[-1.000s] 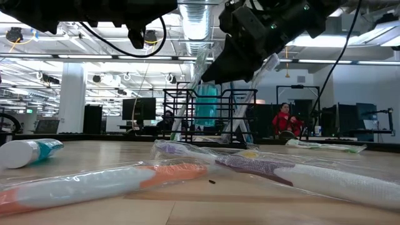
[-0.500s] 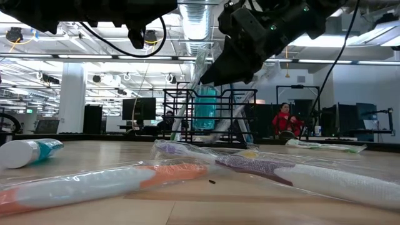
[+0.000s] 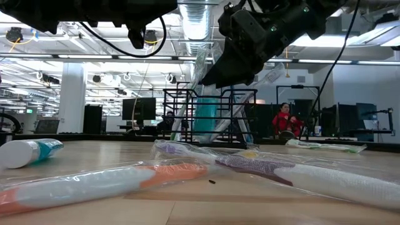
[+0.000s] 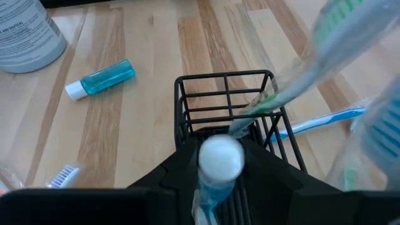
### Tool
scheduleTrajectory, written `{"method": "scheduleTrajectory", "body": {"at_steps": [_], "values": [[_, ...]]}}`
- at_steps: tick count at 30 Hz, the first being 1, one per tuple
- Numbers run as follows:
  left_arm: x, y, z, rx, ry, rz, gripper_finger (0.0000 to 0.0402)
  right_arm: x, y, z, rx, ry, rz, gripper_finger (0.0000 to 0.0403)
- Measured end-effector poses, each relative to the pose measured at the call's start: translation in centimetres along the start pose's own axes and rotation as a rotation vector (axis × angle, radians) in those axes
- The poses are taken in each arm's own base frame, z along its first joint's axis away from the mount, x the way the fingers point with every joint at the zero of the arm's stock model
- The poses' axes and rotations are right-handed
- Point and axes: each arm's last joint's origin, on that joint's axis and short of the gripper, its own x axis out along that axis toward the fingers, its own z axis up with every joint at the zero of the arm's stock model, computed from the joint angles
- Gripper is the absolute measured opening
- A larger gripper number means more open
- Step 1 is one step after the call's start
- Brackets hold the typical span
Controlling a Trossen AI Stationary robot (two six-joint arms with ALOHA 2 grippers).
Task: Pick & Place toothbrushing station
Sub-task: Put the right mouthwash into the wire organizer, then put the mouthwash into the wire organizer
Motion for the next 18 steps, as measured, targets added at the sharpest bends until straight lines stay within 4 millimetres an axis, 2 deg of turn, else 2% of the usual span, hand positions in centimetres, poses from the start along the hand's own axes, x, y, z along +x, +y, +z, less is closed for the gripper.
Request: {"method": "scheduleTrajectory", "body": {"at_steps": [18], "values": [[0.00, -0.01, 0.00, 0.000, 0.000, 0.000, 0.0017, -0.25, 0.25, 0.07, -0.012, -0.003, 0.007, 0.0094]]}}
